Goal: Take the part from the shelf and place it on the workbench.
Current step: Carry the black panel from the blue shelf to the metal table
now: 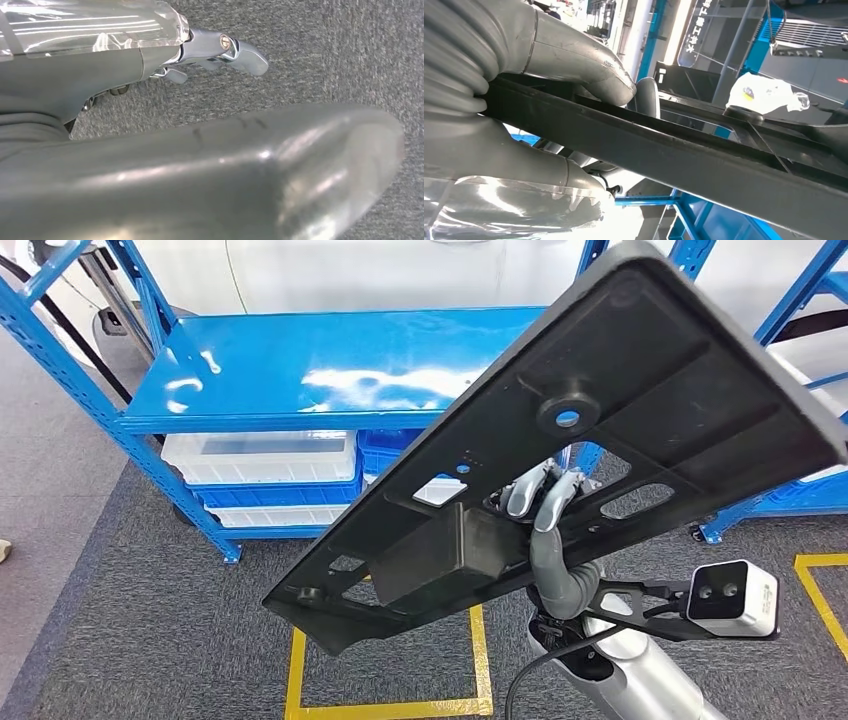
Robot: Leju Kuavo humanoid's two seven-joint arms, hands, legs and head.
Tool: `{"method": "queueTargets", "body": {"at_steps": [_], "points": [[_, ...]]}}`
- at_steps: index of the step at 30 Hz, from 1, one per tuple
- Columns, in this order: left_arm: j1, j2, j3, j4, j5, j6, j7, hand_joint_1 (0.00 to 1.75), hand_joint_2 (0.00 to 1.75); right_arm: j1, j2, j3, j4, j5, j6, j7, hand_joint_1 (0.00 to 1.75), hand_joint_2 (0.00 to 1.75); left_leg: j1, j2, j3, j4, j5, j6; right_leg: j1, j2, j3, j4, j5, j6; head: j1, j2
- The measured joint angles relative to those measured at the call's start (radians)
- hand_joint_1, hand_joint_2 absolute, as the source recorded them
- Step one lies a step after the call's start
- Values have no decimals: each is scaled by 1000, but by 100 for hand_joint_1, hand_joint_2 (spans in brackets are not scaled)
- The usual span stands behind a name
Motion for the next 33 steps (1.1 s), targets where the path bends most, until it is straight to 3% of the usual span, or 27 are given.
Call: {"method": "queueTargets", "body": {"at_steps": [1,3,5,8,10,11,13,14,15,16,17,19,20,22,24,26,28,30,31,33], "points": [[1,0,0,0,0,0,0,0,0,0,0,0,1,0,0,0,175,175,0,0,11,-19,21,0,0,0,0,1,0,0,0,0],[1,0,0,0,0,0,0,0,0,0,0,0,3,0,0,0,175,175,1,0,76,-152,91,4,0,1,1,4,-1,4,0,0],[0,1,1,0,0,0,0,0,0,0,0,0,3,1,0,-1,175,175,-1,0,130,-267,127,12,3,2,-3,11,-1,13,0,0],[0,1,1,0,0,-2,0,0,0,2,1,0,3,28,-2,-2,175,175,-4,-6,133,-289,130,29,7,0,-11,12,3,32,0,0],[1,1,1,0,1,-3,1,0,0,2,1,-1,4,56,2,-2,175,175,0,-10,131,-296,138,43,5,-2,-21,34,-17,42,0,0],[0,1,1,0,1,-4,3,0,0,2,1,-2,5,68,8,-2,175,175,1,-13,130,-299,142,49,4,-1,-38,73,-44,45,0,0],[0,1,1,0,2,-4,8,0,0,5,2,-6,7,95,25,-1,175,175,-1,-21,124,-299,146,56,2,-1,-96,206,-115,50,0,0],[0,1,2,0,2,-3,10,0,0,9,3,-7,9,110,34,-1,175,175,-2,-27,122,-298,147,57,1,-1,-123,267,-138,51,0,0],[1,0,2,0,2,-3,12,0,0,12,4,-8,11,123,42,1,175,175,-3,-34,120,-296,148,58,1,0,-137,300,-143,51,0,0],[2,0,3,0,2,-4,14,0,0,13,5,-9,11,137,46,5,175,175,-3,-43,119,-295,148,57,1,1,-130,289,-126,49,0,0],[2,0,3,0,2,-7,17,0,0,12,6,-9,10,150,45,12,175,175,-4,-52,119,-293,148,57,1,4,-104,240,-95,46,0,0],[0,0,3,0,2,-18,22,0,0,4,9,-9,0,172,36,30,175,175,-5,-71,116,-288,148,54,0,40,-33,100,-33,36,0,0],[-3,-1,3,0,2,-23,25,0,0,-1,10,-9,-9,178,30,39,175,175,-4,-80,112,-286,149,50,0,56,-9,50,-18,32,0,0],[-4,-1,3,1,2,-26,30,0,0,-8,11,-9,-24,182,21,51,175,175,-2,-98,104,-286,153,37,2,69,3,19,-17,29,0,0],[0,0,3,1,2,-27,33,0,0,-14,12,-9,-33,184,17,54,175,175,0,-109,100,-288,156,25,2,49,6,8,-12,23,0,0],[2,1,1,1,2,-28,34,0,0,-18,14,-9,-42,188,9,50,175,175,-2,-78,81,-249,129,15,-3,24,14,-8,-4,12,0,0],[-1,2,-4,1,2,-29,36,0,0,-16,13,-9,-52,197,-4,41,175,175,-1,-36,27,-132,68,7,-3,-2,18,-15,-2,5,-1,0],[0,2,-12,1,2,-29,38,0,0,-12,6,-8,-63,204,-16,32,175,175,5,-22,-23,-26,31,0,-2,-28,18,-14,-3,4,-1,0],[2,2,-16,2,2,-30,39,0,0,-11,1,-7,-68,205,-22,30,175,175,8,-19,-23,-22,39,-3,-2,-40,17,-13,-4,5,-1,0],[4,4,-19,2,2,-33,38,0,0,-10,-9,-4,-79,206,-31,28,175,175,12,1,34,-125,98,-7,-3,-62,19,-9,-9,10,-1,0]]}}
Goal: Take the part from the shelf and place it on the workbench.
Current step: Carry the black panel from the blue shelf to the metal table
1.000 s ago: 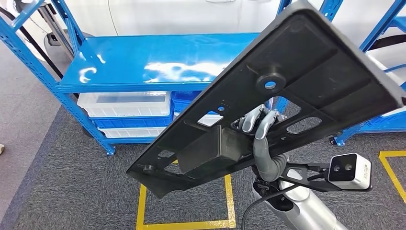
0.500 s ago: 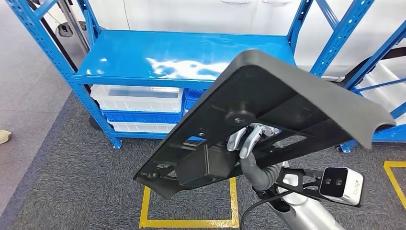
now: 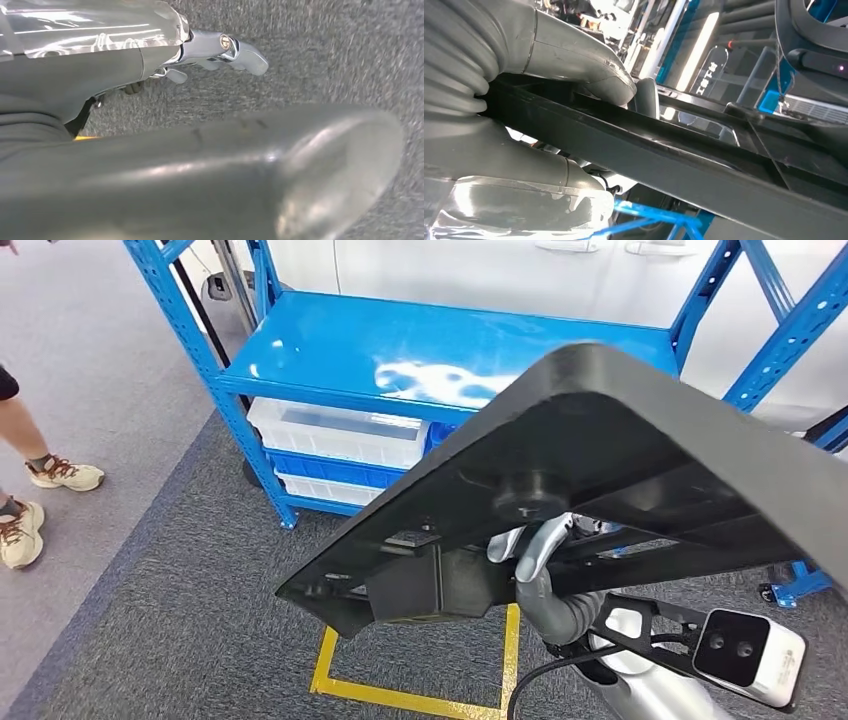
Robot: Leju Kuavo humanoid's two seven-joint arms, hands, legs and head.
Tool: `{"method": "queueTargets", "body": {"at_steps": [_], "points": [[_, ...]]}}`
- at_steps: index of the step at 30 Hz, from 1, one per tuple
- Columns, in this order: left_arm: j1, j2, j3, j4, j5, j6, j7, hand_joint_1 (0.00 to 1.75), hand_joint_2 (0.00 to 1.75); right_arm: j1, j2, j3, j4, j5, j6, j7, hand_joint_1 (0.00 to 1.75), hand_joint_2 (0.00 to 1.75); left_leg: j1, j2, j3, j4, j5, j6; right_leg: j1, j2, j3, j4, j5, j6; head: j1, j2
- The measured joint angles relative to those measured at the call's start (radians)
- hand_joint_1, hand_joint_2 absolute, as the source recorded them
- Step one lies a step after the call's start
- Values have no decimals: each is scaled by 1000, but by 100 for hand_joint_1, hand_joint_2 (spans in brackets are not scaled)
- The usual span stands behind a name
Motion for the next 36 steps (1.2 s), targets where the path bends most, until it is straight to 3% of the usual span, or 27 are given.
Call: {"method": "queueTargets", "body": {"at_steps": [2,3,4,6,8,10,12,13,14,15,17,19,21,23,25,27,28,29,30,33,34,36], "points": [[-3,1,-2,0,0,-6,0,0,0,1,-4,2,-11,3,-3,0,175,175,-5,39,66,-126,42,7,4,-18,1,7,-6,10,0,0],[-5,1,-4,0,0,-9,-1,0,0,1,-5,4,-17,9,-2,0,175,175,-8,49,79,-156,48,14,6,-26,1,10,-8,15,0,0],[-5,1,-7,0,0,-12,-2,0,0,2,-5,6,-23,16,0,0,175,175,-12,49,80,-164,46,22,9,-35,1,11,-9,21,0,0],[-2,-1,-12,0,0,-21,-9,0,0,3,-5,11,-33,28,5,-1,175,175,-11,26,75,-165,52,37,9,-47,3,11,-12,32,0,0],[-1,-4,-17,0,0,-33,-24,0,0,10,-6,13,-38,38,23,-10,175,175,-8,9,75,-170,59,49,3,-12,-10,45,-41,42,0,0],[-6,-5,-22,1,1,-40,-39,0,0,34,-6,8,-39,54,63,-24,175,175,-7,-12,71,-172,64,58,1,41,-59,156,-106,46,0,0],[-9,-5,-25,1,0,-38,-45,0,0,69,-4,-5,-36,73,121,-30,175,175,-9,-38,68,-171,66,61,1,58,-117,279,-152,45,0,0],[-8,-5,-25,1,0,-35,-45,0,0,86,0,-15,-32,82,153,-30,175,175,-10,-52,67,-169,67,61,1,61,-127,298,-149,44,0,0],[-7,-5,-25,1,1,-31,-45,0,0,101,5,-26,-29,89,181,-30,175,175,-11,-66,66,-168,67,61,1,63,-117,275,-125,41,0,0],[-6,-5,-25,1,2,-29,-45,0,0,113,12,-38,-25,95,202,-30,175,175,-11,-79,66,-165,67,60,1,72,-89,216,-88,37,0,0],[-7,-6,-25,2,4,-27,-45,0,0,128,23,-60,-19,99,221,-30,175,175,-12,-103,62,-159,67,54,-1,123,-28,83,-32,29,0,0],[-8,-7,-25,3,6,-26,-46,0,0,136,33,-76,-14,100,226,-31,175,175,-9,-124,54,-157,69,41,0,152,-6,29,-20,26,0,0],[-5,-6,-25,3,6,-26,-47,0,0,141,41,-86,-10,102,229,-31,175,175,-6,-143,48,-161,75,26,0,131,-5,23,-15,20,0,0],[-4,-5,-25,5,7,-25,-47,0,0,144,49,-94,-7,102,229,-31,175,175,-10,-113,36,-140,60,18,-4,106,0,11,-9,7,0,0],[-8,-4,-25,6,8,-26,-48,0,0,149,55,-99,-6,101,229,-31,175,175,-12,-52,-11,-38,0,11,-3,75,2,5,-7,-2,0,0],[-10,-3,-25,6,8,-26,-48,0,0,155,57,-101,-3,101,229,-31,175,175,-9,-26,-69,92,-57,4,2,43,1,6,-8,-4,0,0],[-9,-4,-25,6,8,-26,-48,0,0,157,57,-101,-1,101,230,-31,175,175,-8,-21,-79,119,-62,2,3,28,1,6,-8,-5,0,0],[-7,-4,-25,6,9,-26,-48,0,0,158,58,-102,1,101,230,-31,175,175,-7,-17,-68,107,-48,2,4,14,1,7,-9,-4,0,0],[-6,-4,-25,6,9,-26,-48,0,0,158,58,-102,2,101,230,-31,175,175,-7,-9,-35,51,-19,3,4,1,2,7,-10,-3,0,0],[-9,-2,-25,6,9,-26,-48,0,0,158,62,-104,2,102,230,-31,175,175,-17,53,74,-146,47,22,10,-32,8,9,-15,7,0,0],[-9,-2,-25,6,9,-26,-48,0,0,158,63,-104,2,102,230,-31,175,175,-21,64,83,-166,49,30,12,-41,9,10,-16,12,0,0],[-7,-1,-25,6,9,-26,-48,0,0,157,64,-105,2,101,230,-31,175,175,-23,46,77,-168,51,41,13,-59,13,8,-17,23,0,0]]}}
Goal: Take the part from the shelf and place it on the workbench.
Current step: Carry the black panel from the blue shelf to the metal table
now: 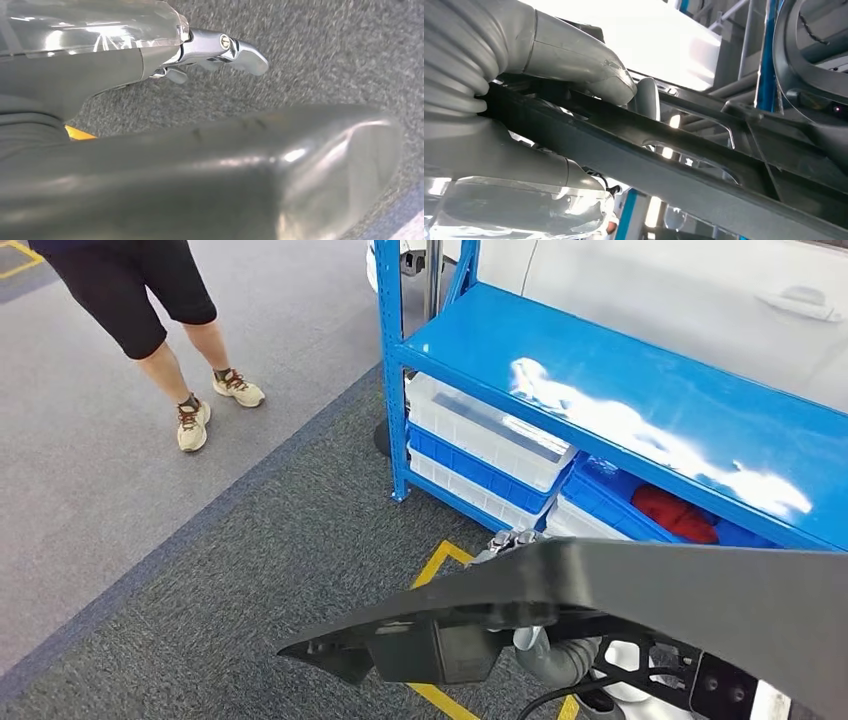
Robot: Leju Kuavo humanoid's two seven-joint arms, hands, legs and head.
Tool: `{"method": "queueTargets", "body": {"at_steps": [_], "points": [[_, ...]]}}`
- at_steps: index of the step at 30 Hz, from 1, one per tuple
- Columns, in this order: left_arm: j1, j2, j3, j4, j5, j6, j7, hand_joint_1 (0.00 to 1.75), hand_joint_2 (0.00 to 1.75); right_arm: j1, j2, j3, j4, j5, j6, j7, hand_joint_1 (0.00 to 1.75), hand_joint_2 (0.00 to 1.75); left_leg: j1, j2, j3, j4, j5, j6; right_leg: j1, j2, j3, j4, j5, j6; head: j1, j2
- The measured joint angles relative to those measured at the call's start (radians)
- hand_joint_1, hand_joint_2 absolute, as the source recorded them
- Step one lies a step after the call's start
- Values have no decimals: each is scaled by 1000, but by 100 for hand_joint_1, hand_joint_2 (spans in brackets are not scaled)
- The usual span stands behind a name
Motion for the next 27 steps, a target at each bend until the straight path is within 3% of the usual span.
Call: {"method": "queueTargets", "body": {"at_steps": [1,3,5,6,7,8,9,11,13,14,15,16,18,20,22,23,24,25,27], "points": [[2,0,0,0,0,0,0,0,0,0,0,0,0,0,0,0,175,175,2,-11,1,-4,3,5,-2,5,2,3,-5,6,0,0],[1,0,0,0,0,0,0,0,0,0,1,-2,0,0,0,0,175,175,8,-33,5,-15,12,17,-5,48,-15,53,-45,14,0,0],[-3,0,0,0,0,2,-1,0,0,2,1,-4,1,0,2,0,175,175,9,-56,3,-17,17,24,-9,100,-72,182,-116,17,0,0],[-4,0,0,0,0,4,-1,0,0,3,1,-5,3,0,4,0,175,175,8,-69,0,-16,18,26,-9,111,-104,247,-141,17,0,0],[-3,0,0,0,0,7,-1,0,0,4,1,-6,6,0,8,0,175,175,8,-83,-1,-15,19,26,-9,116,-123,287,-148,17,0,0],[-1,-1,0,0,0,11,-1,0,0,4,2,-6,9,0,13,0,175,175,8,-97,-1,-13,19,25,-10,119,-125,287,-134,16,0,0],[0,-1,0,0,0,13,-1,0,0,4,4,-6,12,0,19,0,175,175,8,-112,-1,-11,19,24,-10,124,-107,248,-102,15,0,0],[0,-1,0,0,0,14,-2,0,0,5,10,-8,16,0,36,0,175,175,7,-140,-3,-5,18,19,-14,167,-47,110,-28,9,0,0],[-1,-1,0,0,0,10,-2,0,0,8,21,-14,18,2,54,0,175,175,8,-165,-13,2,18,8,-17,207,-12,24,-3,7,0,0],[0,0,0,0,0,8,-2,0,0,11,27,-17,19,5,61,0,175,175,9,-177,-18,3,20,0,-16,209,-11,16,-7,6,0,0],[3,2,0,0,0,5,-3,0,0,15,35,-21,19,10,65,0,175,175,11,-189,-22,2,23,-8,-15,198,-10,12,-6,2,0,0],[7,5,0,1,0,2,-4,0,0,20,43,-26,18,14,67,0,175,175,13,-185,-26,4,23,-14,-15,186,-8,8,-4,-3,0,0],[10,13,0,1,0,-4,-6,0,0,36,57,-37,15,22,67,0,175,175,11,-138,-47,45,-3,-23,-16,159,-1,-1,0,-17,0,0],[5,24,0,2,0,-7,-13,0,0,63,67,-52,6,28,72,0,175,175,10,-83,-102,161,-63,-29,-12,128,1,-3,-2,-25,0,0],[1,37,-3,2,0,-17,-24,0,0,96,80,-75,-1,35,94,0,175,175,13,-68,-154,272,-103,-34,-8,95,2,-3,-5,-28,0,0],[1,43,-5,2,0,-27,-29,0,0,107,89,-89,-2,38,112,0,175,175,14,-65,-156,281,-97,-36,-6,82,3,-2,-7,-28,0,0],[2,51,-7,2,1,-39,-31,0,0,115,100,-102,-1,40,133,0,175,175,14,-61,-138,249,-75,-36,-6,69,4,-2,-8,-28,0,0],[2,58,-8,2,1,-50,-31,0,0,118,111,-114,0,41,150,0,175,175,14,-50,-100,183,-42,-33,-5,57,6,-1,-11,-27,0,0],[-2,69,-9,2,0,-60,-31,0,0,121,131,-133,2,43,168,0,175,175,6,-12,-27,51,-1,-20,-1,37,12,0,-16,-20,0,0]]}}
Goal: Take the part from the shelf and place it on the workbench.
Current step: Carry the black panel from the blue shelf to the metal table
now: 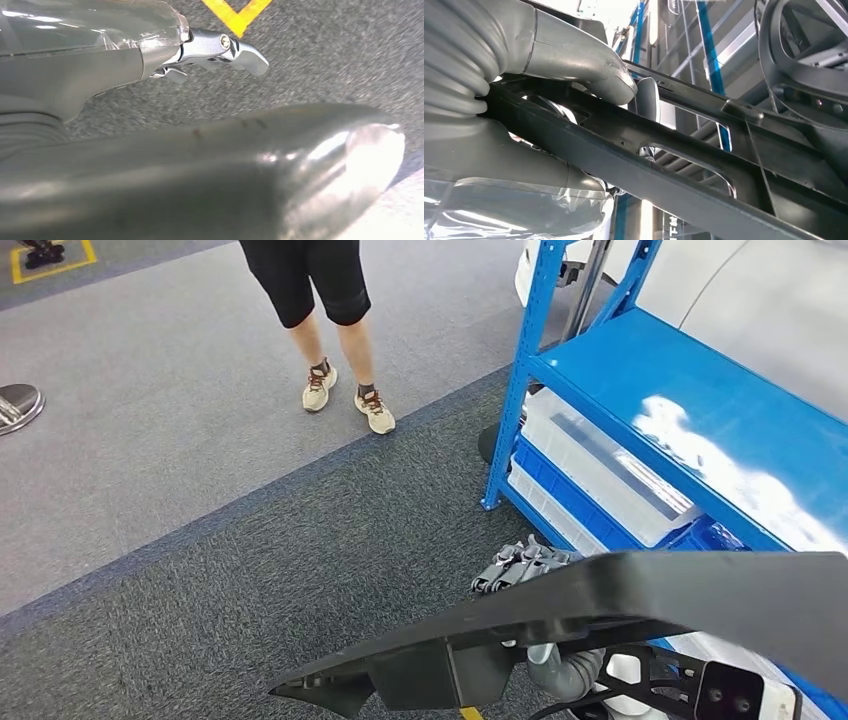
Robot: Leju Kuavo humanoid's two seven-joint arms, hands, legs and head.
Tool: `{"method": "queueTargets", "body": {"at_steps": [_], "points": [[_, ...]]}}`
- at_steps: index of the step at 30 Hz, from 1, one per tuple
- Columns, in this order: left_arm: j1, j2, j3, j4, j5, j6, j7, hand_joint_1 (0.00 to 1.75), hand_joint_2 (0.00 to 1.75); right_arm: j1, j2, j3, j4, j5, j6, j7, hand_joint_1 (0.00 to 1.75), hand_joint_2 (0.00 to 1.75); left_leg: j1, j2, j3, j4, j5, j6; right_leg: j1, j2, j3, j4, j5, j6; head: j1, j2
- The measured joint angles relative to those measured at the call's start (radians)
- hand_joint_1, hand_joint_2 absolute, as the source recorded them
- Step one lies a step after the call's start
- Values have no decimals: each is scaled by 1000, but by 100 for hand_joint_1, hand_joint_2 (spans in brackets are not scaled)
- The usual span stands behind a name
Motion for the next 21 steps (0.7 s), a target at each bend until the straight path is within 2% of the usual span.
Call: {"method": "queueTargets", "body": {"at_steps": [1,2,4,6,8,9,10,11,12,13,15,16,17,19,20,21], "points": [[-2,3,-1,0,0,-2,0,0,0,1,7,-7,0,0,3,0,175,175,-4,13,18,-35,7,8,2,-9,2,0,-2,5,0,0],[-2,6,-2,0,0,-4,0,0,0,3,12,-14,1,1,5,0,175,175,-8,16,22,-46,4,15,4,-17,4,-1,-3,10,0,0],[1,9,-4,0,0,-5,0,0,0,4,21,-24,3,3,7,0,175,175,-6,-4,20,-49,9,26,4,-28,8,-1,-7,21,0,0],[3,12,-6,0,0,-6,0,0,0,4,27,-33,4,4,8,0,175,175,0,-24,22,-57,14,36,1,9,-1,28,-32,32,0,0],[-2,13,-7,0,0,-6,0,0,0,9,29,-40,5,4,9,0,175,175,1,-44,23,-61,19,45,-3,64,-51,137,-94,37,0,0],[-3,13,-8,0,0,-5,0,0,0,12,29,-42,6,5,10,0,175,175,0,-55,21,-60,20,47,-3,77,-86,208,-124,38,0,0],[-3,13,-8,0,0,-5,-1,0,0,14,29,-44,8,7,11,0,175,175,0,-68,20,-60,20,48,-3,81,-117,265,-142,38,0,0],[-1,12,-8,0,0,-2,-2,0,0,15,30,-45,10,9,10,0,175,175,-1,-81,20,-59,20,48,-3,83,-132,289,-139,38,0,0],[1,12,-8,0,0,2,-3,0,0,15,32,-46,13,12,8,0,175,175,-1,-95,20,-57,20,48,-4,85,-128,274,-115,38,0,0],[3,12,-8,0,0,6,-4,0,0,13,34,-46,16,15,3,0,175,175,-1,-110,20,-54,19,46,-5,92,-106,221,-76,36,0,0],[3,12,-8,0,0,16,0,0,0,11,39,-45,20,20,-13,0,175,175,-1,-138,16,-45,17,40,-10,140,-48,84,-11,30,0,0],[3,14,-8,0,0,21,6,0,0,9,40,-44,22,21,-22,0,175,175,0,-151,12,-42,17,35,-12,162,-29,40,3,28,0,0],[4,16,-7,0,0,26,16,0,0,8,40,-42,25,20,-32,0,175,175,1,-163,6,-40,18,28,-12,176,-22,20,5,26,0,0],[12,23,-5,0,0,38,42,0,0,3,41,-36,31,18,-52,0,175,175,6,-187,-2,-43,23,12,-9,160,-20,13,6,18,0,0],[18,26,-2,0,0,44,57,0,0,-1,41,-33,36,17,-63,0,175,175,6,-179,-6,-40,21,6,-9,147,-17,8,9,11,0,0],[21,28,2,0,-1,48,70,0,0,-4,41,-30,39,17,-73,0,175,175,6,-157,-14,-24,11,2,-10,133,-14,1,11,5,0,0]]}}
